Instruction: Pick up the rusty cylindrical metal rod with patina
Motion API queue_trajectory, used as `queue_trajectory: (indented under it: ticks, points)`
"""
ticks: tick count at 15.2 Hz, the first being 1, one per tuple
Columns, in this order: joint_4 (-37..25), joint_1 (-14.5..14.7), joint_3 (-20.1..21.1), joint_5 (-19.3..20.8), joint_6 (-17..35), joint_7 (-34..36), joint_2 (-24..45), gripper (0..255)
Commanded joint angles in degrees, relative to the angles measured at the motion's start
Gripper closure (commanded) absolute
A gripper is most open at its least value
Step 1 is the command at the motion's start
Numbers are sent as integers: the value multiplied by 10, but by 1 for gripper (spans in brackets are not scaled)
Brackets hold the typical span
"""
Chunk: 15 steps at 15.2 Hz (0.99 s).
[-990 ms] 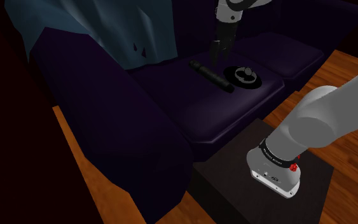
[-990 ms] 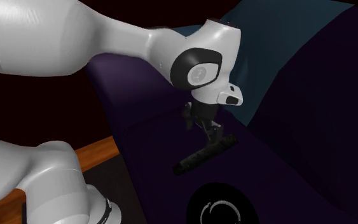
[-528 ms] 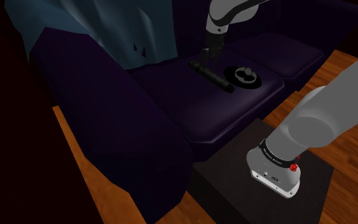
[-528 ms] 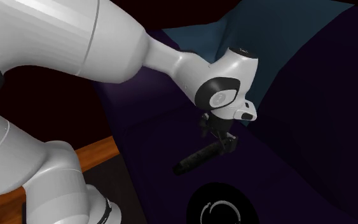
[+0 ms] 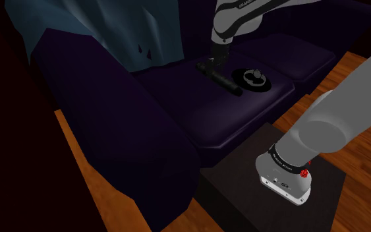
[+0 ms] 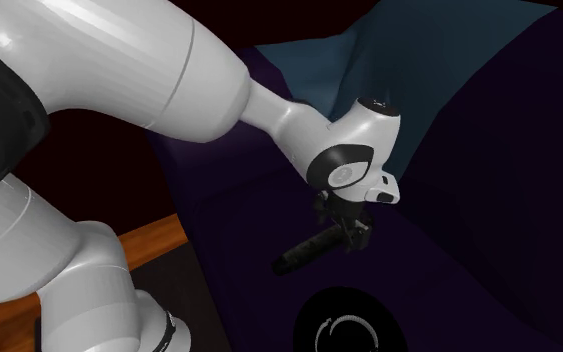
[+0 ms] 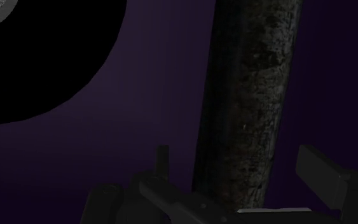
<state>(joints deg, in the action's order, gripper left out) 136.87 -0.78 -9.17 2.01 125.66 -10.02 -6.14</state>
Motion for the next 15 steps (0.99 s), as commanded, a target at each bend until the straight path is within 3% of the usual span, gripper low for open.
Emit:
queue_trajectory:
  ticks: [1,2,11,15]
  points:
    - [1,0,0,0,4,-1,2,0]
    - [1,0,0,0,4,-1,2,255]
    - [1,0,0,0,4,-1,2,255]
    - [-13,0,1,2,-29,1,-16,255]
